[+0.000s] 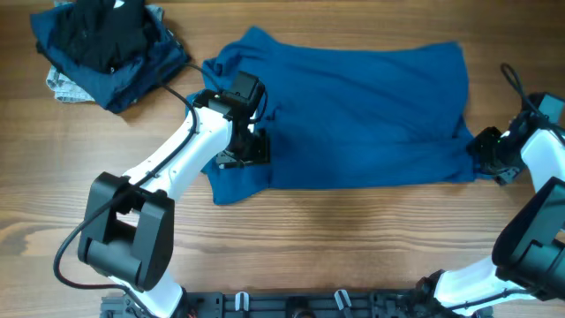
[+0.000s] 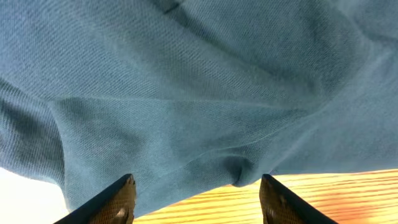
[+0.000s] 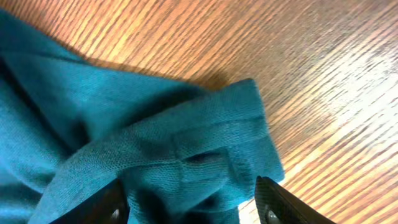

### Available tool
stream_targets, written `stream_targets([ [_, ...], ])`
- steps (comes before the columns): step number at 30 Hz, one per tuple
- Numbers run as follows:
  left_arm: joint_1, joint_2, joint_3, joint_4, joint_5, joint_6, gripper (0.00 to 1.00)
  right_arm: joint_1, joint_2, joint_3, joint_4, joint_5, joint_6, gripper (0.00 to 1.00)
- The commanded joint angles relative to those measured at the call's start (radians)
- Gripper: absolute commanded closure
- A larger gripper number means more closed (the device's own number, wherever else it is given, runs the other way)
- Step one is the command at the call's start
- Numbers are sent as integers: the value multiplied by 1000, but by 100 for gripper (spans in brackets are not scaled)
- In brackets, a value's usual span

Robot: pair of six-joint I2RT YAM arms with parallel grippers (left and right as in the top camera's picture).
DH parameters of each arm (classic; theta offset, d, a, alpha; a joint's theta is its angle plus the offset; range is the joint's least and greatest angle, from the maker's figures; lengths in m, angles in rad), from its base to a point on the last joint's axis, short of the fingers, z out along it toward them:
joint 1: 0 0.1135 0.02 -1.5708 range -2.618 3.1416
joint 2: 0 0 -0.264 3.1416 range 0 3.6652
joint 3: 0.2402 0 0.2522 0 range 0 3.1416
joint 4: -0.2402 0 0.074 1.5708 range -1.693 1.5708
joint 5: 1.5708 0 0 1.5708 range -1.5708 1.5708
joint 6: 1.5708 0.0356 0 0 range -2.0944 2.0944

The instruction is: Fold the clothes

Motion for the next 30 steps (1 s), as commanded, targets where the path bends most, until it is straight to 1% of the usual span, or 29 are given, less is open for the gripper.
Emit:
stream_targets([
  [1,-1,14,-6,6,13,20,36,-3,22,-15,15,22,-39,35],
  [6,-1,15,-6,6,13,22,36,-3,22,-71,85,-64,-71,37],
  [8,-1,15,-6,3,12,24,36,-3,22,-118,137,-64,-71,42],
  [10,-1,15,-6,2,13,28,36,-3,22,-132,150,-68,-71,50],
  [11,-1,15,-6,3,12,40,36,-3,22,-132,152,-67,-71,56],
  [13,-1,15,-6,3,12,47,36,-3,22,-131,162,-67,-71,63],
  [15,-1,15,-6,2,12,47,36,-3,22,-126,167,-61,-71,75],
  [16,-1,15,-6,0,12,48,36,-3,22,-115,163,-58,-71,79],
  [17,-1,15,-6,-1,12,50,38,-3,22,-98,149,-51,-70,81],
  [18,-1,15,-6,-1,5,50,42,-3,21,-79,132,-37,-67,82],
  [21,-1,15,-6,-1,-30,49,44,-3,20,-14,68,15,-64,83],
  [22,-1,15,-6,-1,-34,49,46,-3,20,1,50,36,-64,86],
  [23,2,15,-6,0,-37,49,50,-3,20,10,36,63,-63,91],
  [24,5,15,-6,1,-43,47,52,-3,20,12,30,87,-63,92],
  [26,19,15,-6,2,-77,46,54,-3,20,12,21,141,-42,93],
  [30,53,17,-6,3,-85,46,59,-3,20,12,20,141,-43,92],
])
